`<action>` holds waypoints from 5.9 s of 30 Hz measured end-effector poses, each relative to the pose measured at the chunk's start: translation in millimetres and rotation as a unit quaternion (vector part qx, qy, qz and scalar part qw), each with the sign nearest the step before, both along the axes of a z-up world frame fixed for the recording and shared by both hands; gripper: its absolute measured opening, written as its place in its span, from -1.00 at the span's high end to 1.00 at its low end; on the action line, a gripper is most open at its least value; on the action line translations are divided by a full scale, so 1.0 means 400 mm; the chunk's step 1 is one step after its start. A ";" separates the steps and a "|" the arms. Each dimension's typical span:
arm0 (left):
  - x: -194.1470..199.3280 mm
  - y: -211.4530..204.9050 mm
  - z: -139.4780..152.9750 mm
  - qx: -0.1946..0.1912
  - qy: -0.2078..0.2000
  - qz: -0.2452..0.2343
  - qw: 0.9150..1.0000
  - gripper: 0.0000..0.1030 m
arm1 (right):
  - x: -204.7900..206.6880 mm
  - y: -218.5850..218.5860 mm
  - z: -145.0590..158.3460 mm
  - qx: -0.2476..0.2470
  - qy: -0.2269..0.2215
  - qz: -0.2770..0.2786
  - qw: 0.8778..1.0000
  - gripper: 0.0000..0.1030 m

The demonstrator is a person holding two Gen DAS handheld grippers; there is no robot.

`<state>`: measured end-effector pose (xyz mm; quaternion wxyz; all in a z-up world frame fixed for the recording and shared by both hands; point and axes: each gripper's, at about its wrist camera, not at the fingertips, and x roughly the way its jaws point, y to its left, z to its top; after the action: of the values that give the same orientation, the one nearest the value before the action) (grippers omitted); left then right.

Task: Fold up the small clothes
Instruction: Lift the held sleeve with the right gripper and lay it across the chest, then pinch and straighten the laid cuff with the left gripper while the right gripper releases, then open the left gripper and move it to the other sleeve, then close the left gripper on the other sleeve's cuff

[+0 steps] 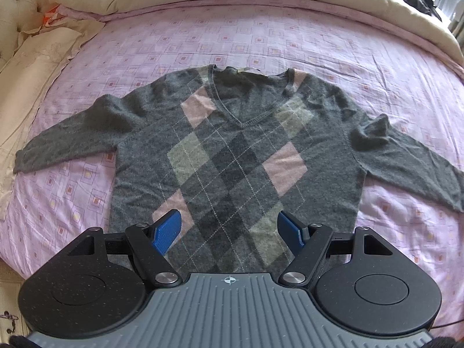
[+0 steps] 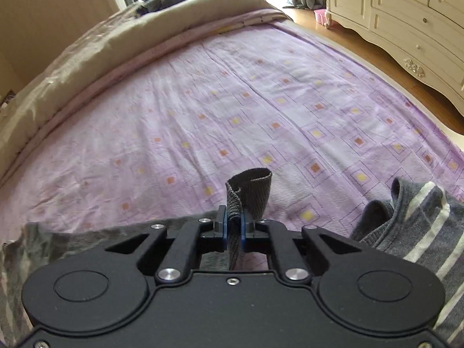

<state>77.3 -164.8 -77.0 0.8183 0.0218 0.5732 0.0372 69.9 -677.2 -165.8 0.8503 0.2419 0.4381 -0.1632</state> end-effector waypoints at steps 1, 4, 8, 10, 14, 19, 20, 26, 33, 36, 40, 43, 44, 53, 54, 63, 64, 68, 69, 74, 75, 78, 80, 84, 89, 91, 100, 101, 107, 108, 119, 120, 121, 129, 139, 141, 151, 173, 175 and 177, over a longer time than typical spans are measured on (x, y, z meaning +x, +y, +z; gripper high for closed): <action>0.002 0.005 -0.001 -0.002 -0.003 -0.006 1.000 -0.40 | -0.003 0.025 0.031 0.000 -0.012 0.006 1.000 0.72; 0.008 0.031 -0.009 -0.011 -0.011 -0.027 1.000 -0.40 | 0.003 0.109 0.112 0.006 -0.046 0.032 0.998 0.72; 0.020 0.081 -0.025 -0.036 -0.015 -0.054 0.998 -0.40 | 0.033 0.292 0.220 0.004 -0.086 0.085 0.993 0.72; 0.025 0.115 -0.034 -0.045 -0.016 -0.067 0.997 -0.40 | 0.058 0.393 0.264 0.007 -0.100 0.114 0.988 0.72; 0.037 0.197 -0.040 -0.048 -0.023 -0.090 0.994 -0.40 | 0.117 0.606 0.318 0.026 -0.126 0.171 0.977 0.72; 0.049 0.338 -0.045 -0.042 -0.034 -0.090 0.995 -0.40 | 0.196 0.872 0.323 0.059 -0.137 0.241 0.959 0.72; 0.052 0.371 -0.047 -0.042 -0.033 -0.086 0.995 -0.40 | 0.216 0.925 0.314 0.073 -0.135 0.254 0.955 0.72; 0.077 0.534 -0.073 -0.035 -0.027 -0.057 0.997 -0.40 | 0.287 1.183 0.217 0.090 -0.101 0.324 0.936 0.72; 0.128 0.615 -0.109 -0.039 -0.024 -0.053 0.998 -0.40 | 0.260 1.314 0.107 0.075 -0.058 0.359 0.929 0.36; 0.154 0.613 -0.127 -0.057 -0.020 -0.055 0.997 -0.40 | 0.230 1.276 0.092 0.061 -0.046 0.357 0.931 0.01; 0.193 0.575 -0.157 -0.085 -0.017 -0.059 0.994 -0.40 | 0.226 1.227 0.065 0.030 -0.022 0.359 0.932 0.02; 0.224 0.536 -0.200 -0.107 -0.006 -0.057 0.993 -0.40 | 0.215 1.165 0.061 0.013 -0.006 0.356 0.934 0.02; 0.234 0.522 -0.216 -0.111 -0.003 -0.060 0.992 -0.40 | 0.210 1.144 0.061 0.011 -0.002 0.354 0.935 0.02; 0.287 0.448 -0.363 -0.089 0.045 -0.051 0.994 -0.21 | 0.181 1.010 0.042 0.010 0.018 0.331 0.944 0.01; 0.284 0.449 -0.359 -0.089 0.030 -0.043 0.995 -0.05 | 0.179 1.000 0.036 0.013 0.020 0.326 0.945 0.01; 0.260 0.450 -0.230 -0.042 -0.054 -0.031 0.997 0.93 | 0.162 0.876 -0.001 0.027 0.030 0.273 0.961 -0.01; 0.259 0.460 -0.218 -0.041 -0.060 -0.025 0.997 0.93 | 0.163 0.857 -0.004 0.027 0.029 0.264 0.964 -0.06; 0.274 0.487 -0.220 -0.010 -0.061 -0.010 0.998 0.93 | 0.189 0.758 -0.027 0.028 0.022 0.211 0.977 -0.14; 0.283 0.488 -0.230 -0.005 -0.057 -0.007 0.998 0.93 | 0.200 0.735 -0.035 0.026 0.022 0.200 0.979 -0.14; 0.307 0.489 -0.278 -0.026 -0.017 -0.012 0.999 0.92 | 0.283 0.664 -0.079 0.039 0.037 0.170 0.984 -0.14; 0.305 0.483 -0.287 -0.020 -0.012 -0.014 1.000 0.92 | 0.297 0.664 -0.088 0.044 0.043 0.170 0.983 -0.14; 0.304 0.477 -0.293 -0.020 -0.010 -0.012 1.000 0.91 | 0.321 0.677 -0.114 0.048 0.069 0.171 0.982 -0.14; 0.305 0.476 -0.292 -0.025 -0.010 -0.009 1.000 0.90 | 0.324 0.695 -0.123 0.048 0.077 0.191 0.977 0.88; 0.304 0.476 -0.284 -0.034 -0.012 -0.013 0.999 0.90 | 0.323 0.683 -0.133 -0.015 0.111 0.184 0.976 0.84; 0.301 0.482 -0.309 -0.026 0.015 -0.016 0.999 0.73 | 0.315 0.621 -0.154 0.008 0.128 0.142 0.981 0.73; 0.300 0.490 -0.320 -0.036 0.025 -0.012 0.999 0.60 | 0.302 0.620 -0.119 0.004 0.099 0.130 0.987 0.64; 0.291 0.495 -0.333 -0.035 0.011 -0.008 0.999 0.49 | 0.272 0.732 -0.098 -0.012 0.084 0.210 0.974 -0.18; 0.291 0.492 -0.333 -0.033 0.009 -0.009 0.999 0.47 | 0.264 0.728 -0.121 -0.017 0.104 0.200 0.974 -0.18; 0.276 0.494 -0.337 -0.040 -0.015 -0.007 0.999 0.35 | 0.231 0.687 -0.147 -0.020 0.120 0.159 0.980 -0.33; 0.273 0.493 -0.337 -0.041 -0.018 -0.008 0.999 0.30 | 0.229 0.692 -0.137 -0.025 0.117 0.160 0.980 -0.33; 0.276 0.464 -0.366 -0.095 0.000 -0.085 0.992 -0.99 | 0.158 0.820 0.022 -0.030 0.036 0.219 0.975 -0.65; 0.268 0.469 -0.366 -0.100 -0.007 -0.082 0.992 -0.99 | 0.149 0.835 0.030 -0.027 0.032 0.226 0.973 -0.65; 0.264 0.472 -0.366 -0.102 -0.013 -0.083 0.991 -0.99 | 0.141 0.848 0.036 -0.024 0.030 0.231 0.972 -0.66; 0.239 0.507 -0.328 -0.071 -0.043 -0.057 0.995 -0.63 | 0.063 0.929 0.049 -0.004 0.033 0.246 0.969 -0.67; 0.190 0.741 -0.285 -0.007 -0.076 0.070 0.995 -0.61 | 0.006 0.982 0.061 0.015 0.028 0.248 0.968 -0.69; 0.168 0.803 -0.273 -0.029 -0.096 0.103 0.990 -0.61 | 0.005 0.995 0.062 0.018 0.026 0.251 0.967 -0.72; 0.088 1.085 -0.270 -0.092 -0.122 0.237 0.959 -0.62 | 0.048 1.095 0.055 0.032 0.030 0.279 0.959 -0.76; 0.143 1.412 -0.328 -0.105 -0.118 0.296 0.942 0.11 | 0.148 1.309 0.052 0.032 0.056 0.344 0.937 -0.76; 0.139 1.412 -0.320 -0.107 -0.116 0.303 0.940 0.66 | 0.148 1.311 0.049 0.032 0.058 0.348 0.935 -0.76; 0.129 1.407 -0.303 -0.124 -0.130 0.304 0.936 0.71 | 0.147 1.312 0.045 0.031 0.060 0.352 0.934 -0.76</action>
<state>129.0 397.8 -198.2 0.8317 -0.2601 0.4408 0.2151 128.9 -152.5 -147.8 0.8173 0.0882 0.5505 0.1456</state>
